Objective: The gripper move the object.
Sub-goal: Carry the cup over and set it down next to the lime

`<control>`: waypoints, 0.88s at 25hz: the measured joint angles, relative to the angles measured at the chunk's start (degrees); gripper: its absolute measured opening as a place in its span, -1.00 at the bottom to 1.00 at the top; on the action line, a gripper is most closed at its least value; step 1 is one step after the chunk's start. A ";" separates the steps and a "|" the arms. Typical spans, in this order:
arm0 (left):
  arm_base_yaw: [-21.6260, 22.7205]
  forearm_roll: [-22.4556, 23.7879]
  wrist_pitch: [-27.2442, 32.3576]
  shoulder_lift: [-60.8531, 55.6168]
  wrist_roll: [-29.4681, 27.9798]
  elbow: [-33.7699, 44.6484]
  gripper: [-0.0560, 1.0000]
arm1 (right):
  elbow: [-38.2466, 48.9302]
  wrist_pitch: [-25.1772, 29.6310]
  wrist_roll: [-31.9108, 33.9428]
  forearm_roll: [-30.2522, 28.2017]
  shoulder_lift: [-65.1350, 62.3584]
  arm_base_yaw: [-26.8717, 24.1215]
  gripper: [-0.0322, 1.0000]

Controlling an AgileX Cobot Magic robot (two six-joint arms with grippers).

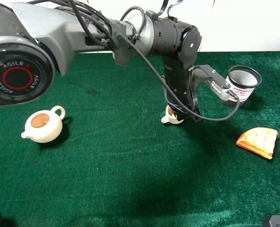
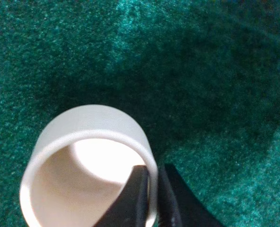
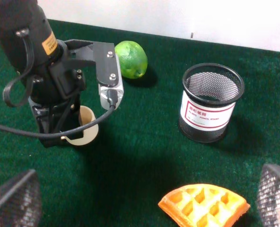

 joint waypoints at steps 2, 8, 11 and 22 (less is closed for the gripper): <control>0.00 -0.13 0.06 0.10 0.00 0.01 -0.81 | 0.00 0.00 0.00 0.00 0.00 0.00 0.41; 0.00 -0.30 0.06 0.06 0.00 0.01 -0.81 | 0.00 0.00 0.00 0.00 0.00 0.00 0.41; 0.00 -0.30 0.12 0.06 0.00 0.01 -0.75 | 0.00 0.00 0.00 0.00 0.00 0.00 0.41; 0.00 2.85 0.78 0.38 0.06 0.01 0.58 | 0.00 0.00 0.00 0.00 0.00 0.00 0.41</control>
